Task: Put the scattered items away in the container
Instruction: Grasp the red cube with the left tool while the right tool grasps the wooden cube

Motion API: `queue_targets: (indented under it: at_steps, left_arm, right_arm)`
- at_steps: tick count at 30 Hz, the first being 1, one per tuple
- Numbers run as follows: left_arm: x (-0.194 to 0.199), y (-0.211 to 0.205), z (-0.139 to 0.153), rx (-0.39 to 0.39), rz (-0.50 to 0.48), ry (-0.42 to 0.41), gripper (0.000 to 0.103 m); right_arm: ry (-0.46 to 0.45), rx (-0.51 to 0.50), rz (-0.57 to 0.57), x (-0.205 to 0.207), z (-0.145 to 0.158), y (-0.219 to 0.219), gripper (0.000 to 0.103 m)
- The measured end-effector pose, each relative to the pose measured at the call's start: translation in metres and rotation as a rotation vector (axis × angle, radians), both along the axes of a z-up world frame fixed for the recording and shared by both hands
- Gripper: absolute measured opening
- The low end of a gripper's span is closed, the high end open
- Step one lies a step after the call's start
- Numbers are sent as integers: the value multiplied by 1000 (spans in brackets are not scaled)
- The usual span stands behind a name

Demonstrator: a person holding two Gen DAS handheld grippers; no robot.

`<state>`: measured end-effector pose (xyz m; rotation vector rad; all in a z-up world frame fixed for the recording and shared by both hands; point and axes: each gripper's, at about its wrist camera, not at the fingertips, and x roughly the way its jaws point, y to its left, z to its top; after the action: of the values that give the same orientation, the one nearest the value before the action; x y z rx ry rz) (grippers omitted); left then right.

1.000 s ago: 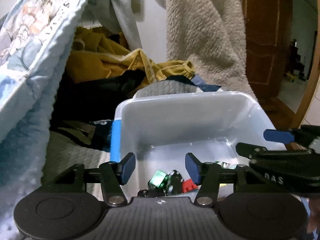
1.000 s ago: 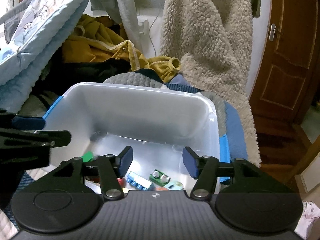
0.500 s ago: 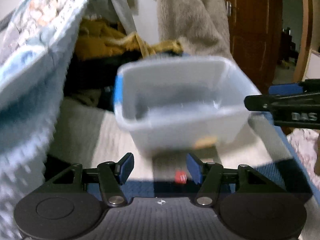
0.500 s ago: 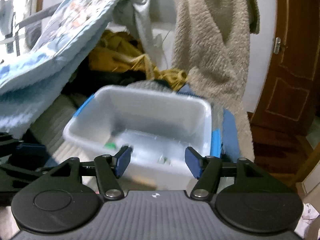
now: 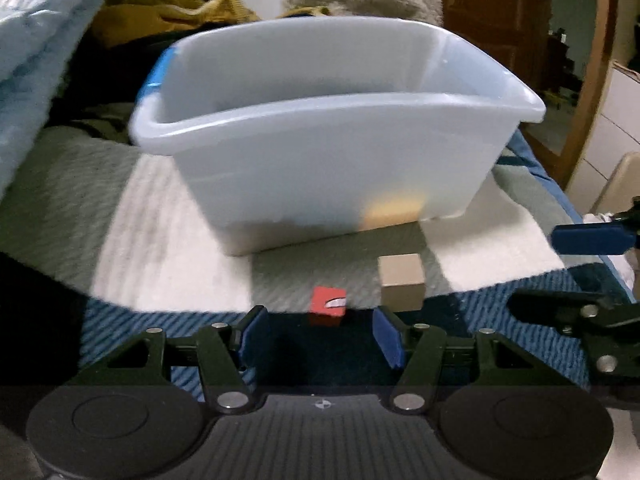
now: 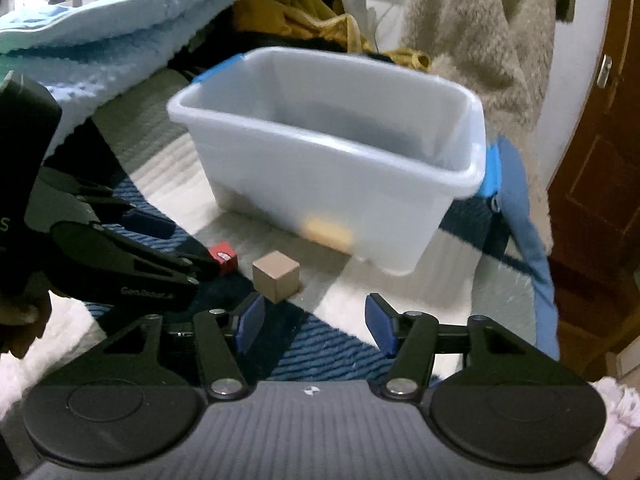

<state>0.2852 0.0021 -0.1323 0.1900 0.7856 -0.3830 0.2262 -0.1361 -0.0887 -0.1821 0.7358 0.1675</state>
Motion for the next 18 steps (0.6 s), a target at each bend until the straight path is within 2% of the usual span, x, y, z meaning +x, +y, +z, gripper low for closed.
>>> queue_targets:
  at_steps: [2, 8, 10, 18]
  left_arm:
    - [8, -5, -9, 22, -8, 15, 61]
    - [29, -1, -27, -24, 21, 59, 36]
    - [29, 3, -26, -25, 38, 60, 23]
    - [17, 14, -23, -3, 24, 61, 22]
  right_arm:
    - [12, 15, -10, 5, -5, -3, 55]
    - [26, 40, -19, 16, -17, -9, 54]
    - [23, 53, -14, 19, -20, -8, 54]
    - [28, 75, 19, 47, -35, 22, 53]
